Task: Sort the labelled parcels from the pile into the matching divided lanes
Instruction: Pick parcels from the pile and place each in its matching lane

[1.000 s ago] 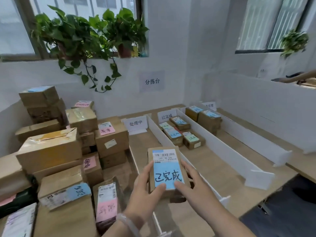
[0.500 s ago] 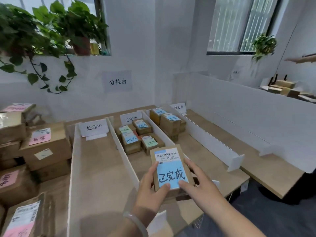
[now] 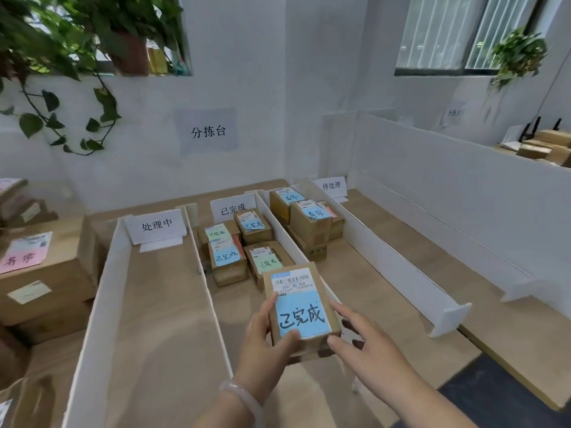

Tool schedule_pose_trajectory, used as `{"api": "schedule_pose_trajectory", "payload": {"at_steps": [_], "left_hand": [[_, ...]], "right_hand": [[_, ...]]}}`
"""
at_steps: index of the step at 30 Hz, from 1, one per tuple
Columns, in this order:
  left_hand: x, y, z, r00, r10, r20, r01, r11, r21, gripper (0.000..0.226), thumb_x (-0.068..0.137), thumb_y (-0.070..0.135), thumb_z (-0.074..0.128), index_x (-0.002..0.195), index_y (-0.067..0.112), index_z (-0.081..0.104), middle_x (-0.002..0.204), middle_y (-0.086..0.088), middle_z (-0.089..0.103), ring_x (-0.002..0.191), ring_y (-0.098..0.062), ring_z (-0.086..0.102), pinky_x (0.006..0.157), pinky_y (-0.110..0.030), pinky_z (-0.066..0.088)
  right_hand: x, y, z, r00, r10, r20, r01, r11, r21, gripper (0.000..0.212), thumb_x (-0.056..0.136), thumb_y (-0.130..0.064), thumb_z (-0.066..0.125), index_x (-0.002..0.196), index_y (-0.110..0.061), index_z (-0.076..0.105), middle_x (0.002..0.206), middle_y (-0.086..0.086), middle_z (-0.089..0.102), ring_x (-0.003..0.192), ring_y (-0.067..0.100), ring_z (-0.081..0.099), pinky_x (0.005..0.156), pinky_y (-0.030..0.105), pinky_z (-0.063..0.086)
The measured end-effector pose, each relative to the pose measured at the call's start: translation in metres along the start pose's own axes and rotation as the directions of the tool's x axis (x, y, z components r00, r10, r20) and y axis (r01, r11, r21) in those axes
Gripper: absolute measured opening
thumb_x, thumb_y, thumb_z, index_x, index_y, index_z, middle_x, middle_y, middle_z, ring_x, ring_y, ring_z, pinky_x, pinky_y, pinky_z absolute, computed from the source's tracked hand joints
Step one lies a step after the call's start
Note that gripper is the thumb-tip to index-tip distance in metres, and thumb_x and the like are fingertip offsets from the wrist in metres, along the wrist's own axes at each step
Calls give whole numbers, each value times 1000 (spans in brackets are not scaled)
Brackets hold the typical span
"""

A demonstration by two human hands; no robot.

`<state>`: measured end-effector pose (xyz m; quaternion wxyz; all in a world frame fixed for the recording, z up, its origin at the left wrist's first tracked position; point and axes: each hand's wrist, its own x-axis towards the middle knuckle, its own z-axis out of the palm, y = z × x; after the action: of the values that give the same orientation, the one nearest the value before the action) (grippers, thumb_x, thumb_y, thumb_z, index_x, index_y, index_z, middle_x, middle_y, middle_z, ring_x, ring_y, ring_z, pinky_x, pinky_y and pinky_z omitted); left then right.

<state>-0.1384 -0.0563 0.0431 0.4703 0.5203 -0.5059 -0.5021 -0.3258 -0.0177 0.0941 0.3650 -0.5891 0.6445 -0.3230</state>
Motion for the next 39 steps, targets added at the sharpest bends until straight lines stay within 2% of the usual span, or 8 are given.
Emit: {"api": "schedule_pose_trajectory", "payload": {"at_steps": [6, 10, 15, 20, 24, 30, 35, 39], "left_hand": [[105, -29, -7, 994, -86, -69, 87, 996, 11, 70, 58, 48, 71, 118, 72, 44, 136, 4, 49, 118, -13, 58, 96, -45, 54], [186, -35, -13, 987, -136, -85, 136, 991, -1, 66, 65, 38, 71, 113, 73, 44, 137, 5, 46, 121, -16, 55, 96, -42, 54], [280, -39, -18, 982, -162, -101, 167, 985, 39, 67, 84, 24, 68, 131, 59, 37, 138, 8, 42, 121, -15, 53, 101, -40, 51], [340, -54, -15, 965, -255, -53, 258, 909, 328, 73, 92, 34, 61, 148, 51, 17, 152, 7, 33, 135, -21, 41, 112, -47, 38], [347, -63, -16, 946, -325, -1, 281, 816, 505, 76, 94, 45, 56, 153, 47, 6, 159, 2, 25, 143, -25, 31, 117, -49, 28], [303, -38, -22, 985, -170, -5, 130, 733, 668, 74, 94, 47, 56, 154, 41, 12, 164, 7, 8, 151, -20, 11, 122, -45, 19], [212, -7, -33, 996, 80, 37, -77, 593, 801, 71, 91, 55, 55, 153, 39, 23, 159, 10, 25, 147, -14, 22, 119, -41, 26], [122, 9, -57, 955, 298, -13, -131, 459, 878, 71, 81, 64, 46, 142, 28, 49, 146, 1, 49, 136, -21, 45, 107, -45, 43]], "right_hand": [[91, 3, 0, 997, -2, 78, 15, 986, -167, 52, 90, -44, 61, 136, -56, 39, 137, -30, 35, 131, -8, 30, 110, 19, 28], [151, 8, -2, 995, -17, 103, 41, 972, -229, 48, 91, -45, 60, 130, -62, 36, 139, -31, 32, 126, -17, 24, 104, 10, 21], [202, 25, 1, 993, 3, 118, 29, 962, -271, 54, 89, -49, 59, 130, -68, 29, 134, -41, 28, 115, -35, 13, 102, 11, 20], [224, 39, 0, 995, 13, 99, 16, 960, -281, 55, 89, -44, 60, 130, -66, 30, 128, -47, 22, 110, -43, 9, 100, 9, 22], [223, 41, 0, 988, -14, 152, 66, 938, -342, 56, 89, -49, 58, 131, -67, 26, 134, -49, 19, 119, -38, 4, 111, 15, 24], [207, 28, -2, 976, -66, 206, 163, 851, -499, 63, 92, -59, 47, 144, -58, 12, 152, -36, 1, 143, -9, 0, 113, 15, 13], [179, 10, 6, 953, -167, 252, 281, 794, -539, 69, 90, -67, 40, 149, -51, 8, 153, -32, -4, 143, -8, -10, 118, 22, 6], [150, -3, 23, 898, -298, 323, 432, 732, -526, 79, 82, -74, 30, 151, -45, 7, 160, -22, -1, 146, 0, -10, 121, 27, 3]]}}
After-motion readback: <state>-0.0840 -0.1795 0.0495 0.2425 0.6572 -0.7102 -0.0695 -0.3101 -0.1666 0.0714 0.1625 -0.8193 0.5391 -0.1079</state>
